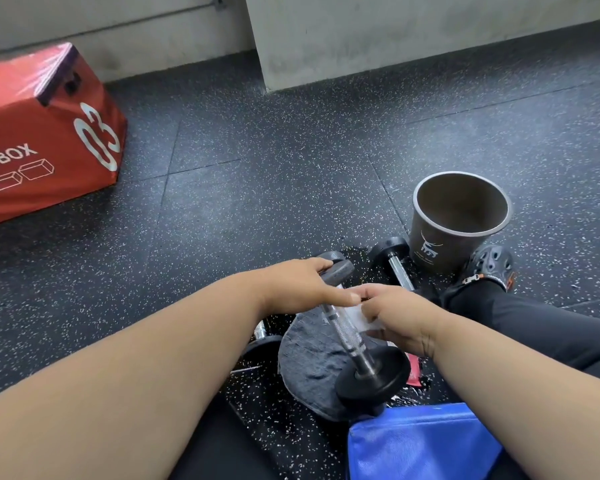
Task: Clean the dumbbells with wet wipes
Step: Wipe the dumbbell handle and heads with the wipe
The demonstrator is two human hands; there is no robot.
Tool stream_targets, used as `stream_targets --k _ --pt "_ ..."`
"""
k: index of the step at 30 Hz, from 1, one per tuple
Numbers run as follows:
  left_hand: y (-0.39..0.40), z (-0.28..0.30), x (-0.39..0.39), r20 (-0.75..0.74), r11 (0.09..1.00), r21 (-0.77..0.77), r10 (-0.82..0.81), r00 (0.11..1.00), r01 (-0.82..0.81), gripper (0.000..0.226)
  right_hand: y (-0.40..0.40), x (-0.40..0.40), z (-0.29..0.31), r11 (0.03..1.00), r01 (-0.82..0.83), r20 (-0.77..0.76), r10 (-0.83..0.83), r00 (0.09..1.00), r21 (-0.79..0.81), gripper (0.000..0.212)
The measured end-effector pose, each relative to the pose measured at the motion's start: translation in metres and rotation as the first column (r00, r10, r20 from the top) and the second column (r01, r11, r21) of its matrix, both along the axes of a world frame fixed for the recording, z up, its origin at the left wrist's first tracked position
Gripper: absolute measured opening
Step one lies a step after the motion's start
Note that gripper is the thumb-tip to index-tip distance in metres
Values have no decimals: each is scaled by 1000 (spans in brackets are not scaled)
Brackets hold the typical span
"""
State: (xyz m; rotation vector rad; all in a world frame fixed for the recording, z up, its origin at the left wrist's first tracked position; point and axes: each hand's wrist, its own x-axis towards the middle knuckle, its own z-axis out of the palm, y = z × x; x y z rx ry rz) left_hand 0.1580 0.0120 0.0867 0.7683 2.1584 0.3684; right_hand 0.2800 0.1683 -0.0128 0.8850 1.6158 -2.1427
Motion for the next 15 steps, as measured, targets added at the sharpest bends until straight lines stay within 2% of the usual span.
stream_targets --k 4,6,9,13,15 --pt "-3 -6 -6 -262 990 -53 -139 955 129 27 3 -3 3 976 218 57 -217 975 -16 47" --pt "-6 -8 -9 -326 989 -66 -143 935 129 8 6 -4 7 961 274 58 -272 961 -28 45" --pt "-11 -7 -15 -310 991 -78 -132 941 113 11 10 -5 15 950 306 38 -304 952 -62 38" --pt "-15 6 -14 -340 978 -108 -204 918 177 6 18 -4 19 934 346 47 -343 938 -89 34" --pt "-19 22 -16 -393 967 -137 -251 885 213 20 21 -3 23 922 368 45 -365 930 -119 34"
